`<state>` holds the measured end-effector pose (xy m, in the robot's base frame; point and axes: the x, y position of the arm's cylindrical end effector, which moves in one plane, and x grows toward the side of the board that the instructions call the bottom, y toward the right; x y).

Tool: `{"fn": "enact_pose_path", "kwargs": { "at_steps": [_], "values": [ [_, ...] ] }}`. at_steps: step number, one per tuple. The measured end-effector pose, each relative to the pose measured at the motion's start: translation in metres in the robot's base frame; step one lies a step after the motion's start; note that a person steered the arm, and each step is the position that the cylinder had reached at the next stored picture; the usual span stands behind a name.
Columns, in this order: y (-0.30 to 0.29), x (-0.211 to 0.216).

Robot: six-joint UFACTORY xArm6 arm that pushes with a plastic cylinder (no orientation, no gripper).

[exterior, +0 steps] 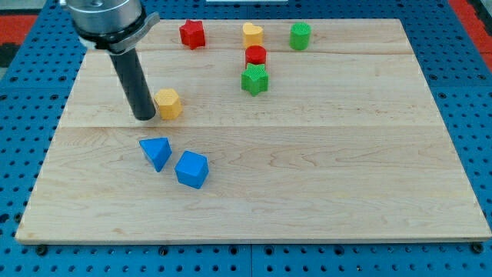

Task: Move the yellow hexagon below the green star

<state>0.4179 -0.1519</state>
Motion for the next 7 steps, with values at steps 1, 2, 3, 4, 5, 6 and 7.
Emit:
{"fn": "enact_pose_path", "kwargs": {
  "at_steps": [1, 2, 3, 4, 5, 6, 7],
  "values": [
    [0.006, -0.001],
    [-0.028, -0.008],
    [0.018, -0.024],
    [0.064, -0.019],
    [0.08, -0.009],
    [0.11, -0.007],
    [0.111, -0.007]
  ]
}}
